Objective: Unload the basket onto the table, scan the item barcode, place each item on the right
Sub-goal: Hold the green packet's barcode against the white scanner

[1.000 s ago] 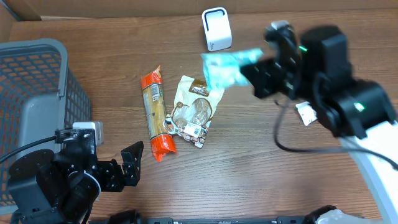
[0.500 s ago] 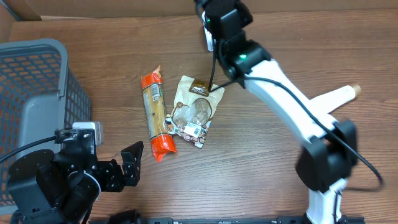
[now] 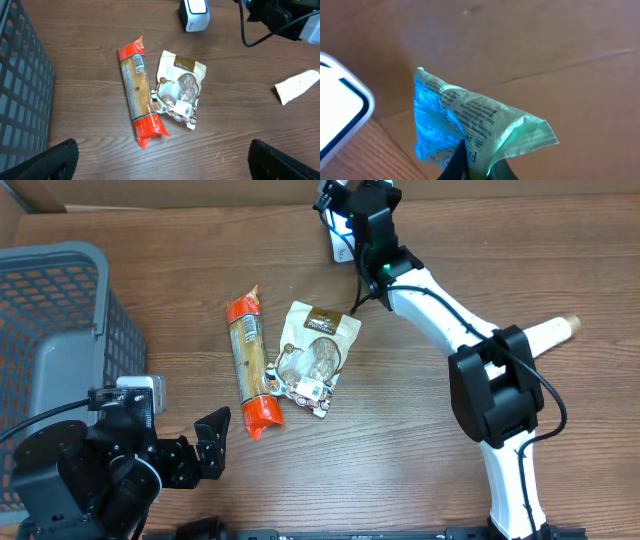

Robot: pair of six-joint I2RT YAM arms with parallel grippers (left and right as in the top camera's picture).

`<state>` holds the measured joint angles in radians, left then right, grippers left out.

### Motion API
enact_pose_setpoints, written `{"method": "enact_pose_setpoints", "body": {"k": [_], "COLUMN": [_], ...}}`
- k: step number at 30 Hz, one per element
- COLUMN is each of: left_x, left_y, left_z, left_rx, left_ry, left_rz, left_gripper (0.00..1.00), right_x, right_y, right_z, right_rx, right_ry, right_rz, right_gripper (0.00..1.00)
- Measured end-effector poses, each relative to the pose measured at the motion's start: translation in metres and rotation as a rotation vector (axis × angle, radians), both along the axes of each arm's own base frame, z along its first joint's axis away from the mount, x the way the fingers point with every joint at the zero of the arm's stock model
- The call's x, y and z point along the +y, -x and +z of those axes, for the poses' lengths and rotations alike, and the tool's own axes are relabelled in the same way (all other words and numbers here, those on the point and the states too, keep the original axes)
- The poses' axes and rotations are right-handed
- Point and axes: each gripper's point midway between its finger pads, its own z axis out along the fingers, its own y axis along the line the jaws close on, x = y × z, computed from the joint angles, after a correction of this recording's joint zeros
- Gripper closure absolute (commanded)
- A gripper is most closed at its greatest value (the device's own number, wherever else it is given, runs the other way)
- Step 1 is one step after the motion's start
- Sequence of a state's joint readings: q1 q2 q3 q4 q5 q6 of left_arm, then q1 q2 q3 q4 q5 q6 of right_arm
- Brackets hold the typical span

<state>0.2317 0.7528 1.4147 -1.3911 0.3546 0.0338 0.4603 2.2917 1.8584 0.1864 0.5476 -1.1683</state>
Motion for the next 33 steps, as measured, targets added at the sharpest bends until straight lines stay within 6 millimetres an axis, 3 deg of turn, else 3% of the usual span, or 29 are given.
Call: {"method": "enact_pose_setpoints", "body": {"k": [5,13,33], "left_x": [0.0,0.0,0.0], "left_y": [0.0,0.0,0.0], "left_z": [0.0,0.0,0.0], "left_rx": [0.0,0.0,0.0], "left_ry": [0.0,0.0,0.0], "left_rz": [0.0,0.0,0.0], "left_gripper": [0.0,0.0,0.0], "right_x": [0.002,0.018,0.023], "right_y": [-0.004,-0.003,-0.003], "right_z": [-0.022,-0.025,-0.033], "right_rx": [0.067,0.076,0.088], "right_ry": [0.03,0.004,0.086], "right_rz": [0.075,0.157,0.199], "right_gripper": [0.96,0.96,0.96]}}
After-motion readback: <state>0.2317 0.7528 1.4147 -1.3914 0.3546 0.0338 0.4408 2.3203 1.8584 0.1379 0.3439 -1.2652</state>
